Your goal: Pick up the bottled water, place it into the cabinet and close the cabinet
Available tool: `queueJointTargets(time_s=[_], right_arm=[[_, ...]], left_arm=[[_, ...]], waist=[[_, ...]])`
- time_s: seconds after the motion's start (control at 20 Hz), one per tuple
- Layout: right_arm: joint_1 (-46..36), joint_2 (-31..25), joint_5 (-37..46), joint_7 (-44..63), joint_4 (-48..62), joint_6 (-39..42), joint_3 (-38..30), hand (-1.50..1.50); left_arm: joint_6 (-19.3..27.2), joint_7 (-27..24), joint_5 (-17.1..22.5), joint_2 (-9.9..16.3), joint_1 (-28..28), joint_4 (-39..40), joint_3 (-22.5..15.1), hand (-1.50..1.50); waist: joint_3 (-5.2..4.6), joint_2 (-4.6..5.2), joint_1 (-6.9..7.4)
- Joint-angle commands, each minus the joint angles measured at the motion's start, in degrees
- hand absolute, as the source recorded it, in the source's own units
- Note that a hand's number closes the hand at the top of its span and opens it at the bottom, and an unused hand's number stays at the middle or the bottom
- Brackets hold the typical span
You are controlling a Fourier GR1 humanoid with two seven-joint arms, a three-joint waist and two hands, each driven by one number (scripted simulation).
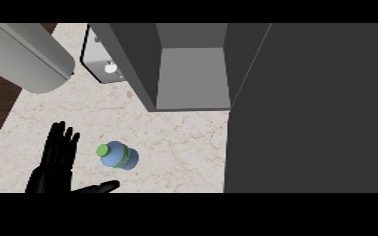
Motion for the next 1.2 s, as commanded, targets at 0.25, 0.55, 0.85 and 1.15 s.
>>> queueJointTargets(time_s=[0.25, 0.55, 0.85, 1.15], right_arm=[[6.8, -5.6, 3.9, -4.3, -7.8, 0.1, 0.4, -1.5], [10.1, -8.3, 4.4, -6.7, -8.7, -1.4, 2.1, -1.5], [11.6, -9.2, 6.4, -6.5, -10.4, -3.8, 4.5, -1.5], [11.2, -10.6, 6.8, -10.4, -6.7, -4.8, 4.6, -1.5]], left_arm=[[-3.9, -12.5, 2.4, 0.3, -11.2, 26.4, 6.5, -1.5], [-12.2, -25.2, 3.8, -0.2, -9.3, 37.5, 6.4, -1.5], [-12.1, -32.8, 2.7, -0.2, -19.2, 53.1, 8.5, -1.5], [-15.7, -42.3, 2.2, 1.4, -24.2, 63.6, 10.0, 1.5]], waist=[[0.0, 0.08, -1.04], [-0.01, 0.0, -0.31], [-0.06, 0.19, -0.36], [0.0, 0.22, 0.04]])
